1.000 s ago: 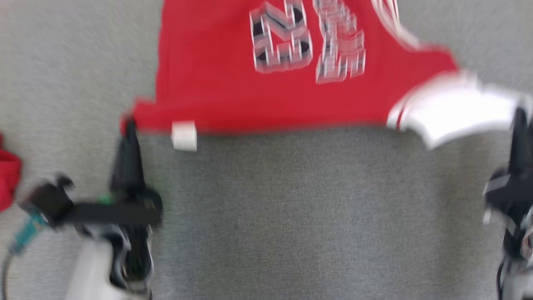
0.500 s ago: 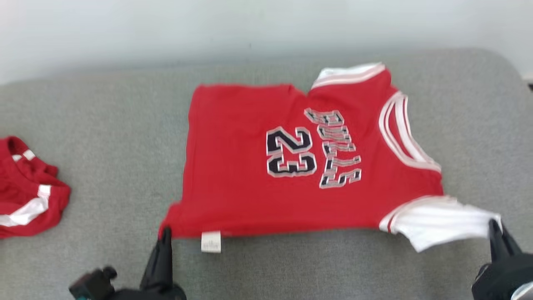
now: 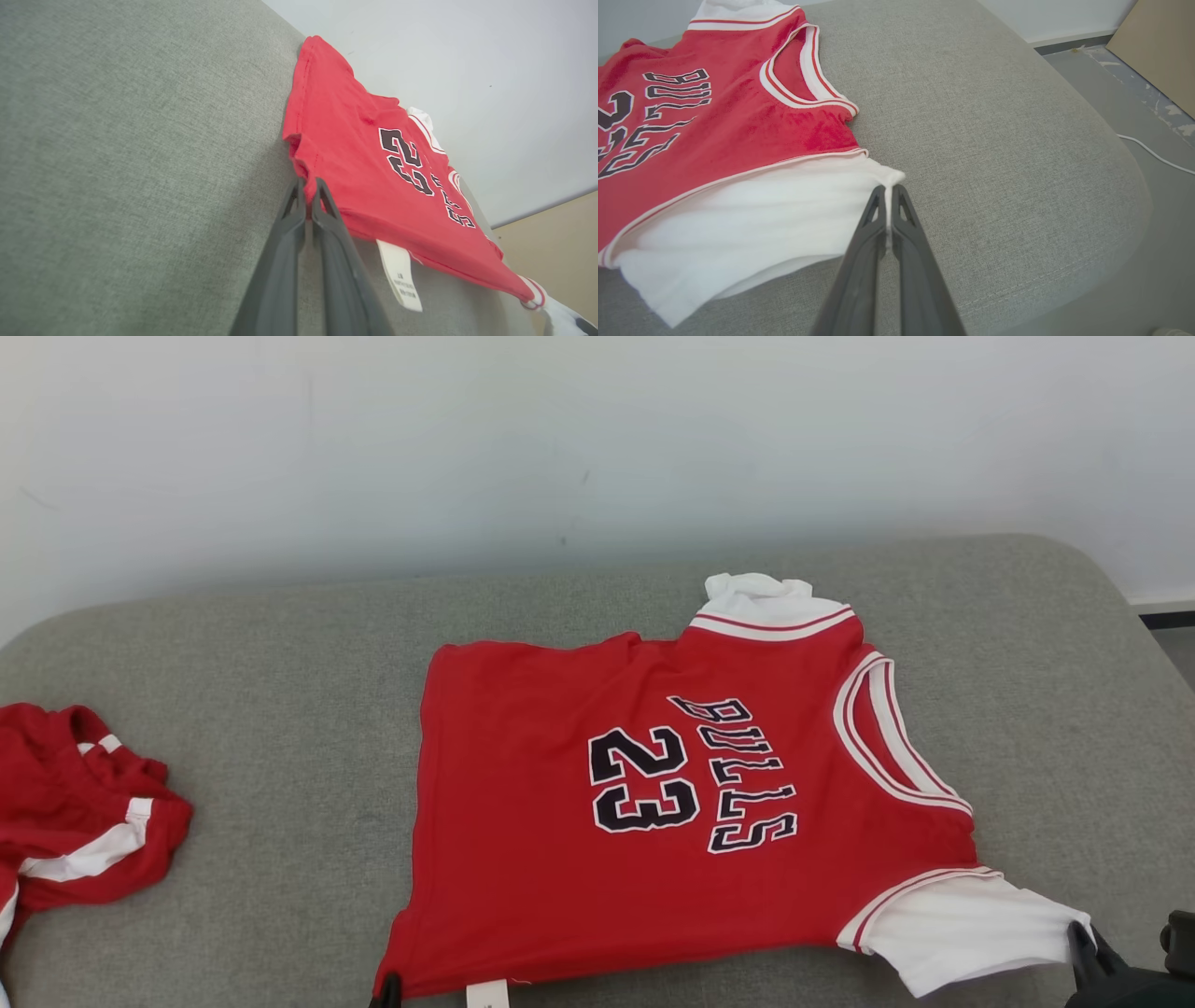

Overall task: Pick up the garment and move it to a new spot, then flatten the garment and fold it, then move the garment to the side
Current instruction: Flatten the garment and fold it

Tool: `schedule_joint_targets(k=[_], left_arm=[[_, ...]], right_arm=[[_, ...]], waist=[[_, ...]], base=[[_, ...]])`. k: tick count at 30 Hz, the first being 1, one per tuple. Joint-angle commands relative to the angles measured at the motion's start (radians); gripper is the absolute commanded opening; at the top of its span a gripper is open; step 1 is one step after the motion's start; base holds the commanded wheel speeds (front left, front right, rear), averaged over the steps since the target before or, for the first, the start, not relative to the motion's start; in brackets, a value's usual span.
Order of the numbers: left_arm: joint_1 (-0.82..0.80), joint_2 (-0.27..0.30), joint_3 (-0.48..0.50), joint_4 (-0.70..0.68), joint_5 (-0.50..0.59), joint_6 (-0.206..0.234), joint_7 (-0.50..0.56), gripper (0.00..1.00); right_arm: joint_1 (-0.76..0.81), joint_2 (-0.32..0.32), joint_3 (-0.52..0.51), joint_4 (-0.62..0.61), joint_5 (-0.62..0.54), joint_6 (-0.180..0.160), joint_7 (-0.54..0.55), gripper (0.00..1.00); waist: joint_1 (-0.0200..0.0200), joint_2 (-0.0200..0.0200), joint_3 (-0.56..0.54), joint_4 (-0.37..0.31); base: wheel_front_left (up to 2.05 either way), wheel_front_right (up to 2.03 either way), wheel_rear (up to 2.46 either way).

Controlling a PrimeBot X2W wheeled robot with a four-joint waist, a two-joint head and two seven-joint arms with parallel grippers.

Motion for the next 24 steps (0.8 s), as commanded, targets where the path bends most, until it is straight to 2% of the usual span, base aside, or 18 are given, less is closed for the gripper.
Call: schedule_joint_targets(k=[1, 8, 16, 21, 24], left_arm=[[0.014, 0.007, 0.005, -0.008, -0.001, 0.008, 0.000, 0.00], [-0.020, 0.016, 0.000, -0.060, 0.006, 0.022, 0.012, 0.00], [-0.028, 0.025, -0.002, -0.085, -0.002, 0.032, 0.029, 0.00], [-0.169, 0.049, -0.011, -0.101, 0.009, 0.028, 0.080, 0.00], [-0.341, 0.076, -0.007, -0.078, 0.016, 0.015, 0.116, 0.00]], right_arm=[[0.004, -0.003, -0.006, -0.009, -0.002, -0.003, 0.000, 0.00], [-0.028, -0.003, 0.016, -0.043, 0.014, -0.003, -0.055, 0.00], [-0.023, -0.002, 0.054, -0.052, 0.036, -0.003, -0.054, 0.00], [-0.196, -0.019, 0.159, -0.017, 0.081, -0.002, -0.046, 0.00], [-0.389, -0.076, 0.241, 0.041, 0.118, -0.002, -0.047, 0.00]], waist=[[0.0001, 0.0001, -0.010, 0.000], [0.0001, 0.0001, -0.013, 0.005], [0.0001, 0.0001, 0.012, -0.001], [0.0001, 0.0001, 0.121, -0.025], [0.0001, 0.0001, 0.218, -0.044]], base=[[0.00, 0.00, 0.00], [0.00, 0.00, 0.00], [0.00, 0.00, 0.00], [0.00, 0.00, 0.00], [0.00, 0.00, 0.00]])
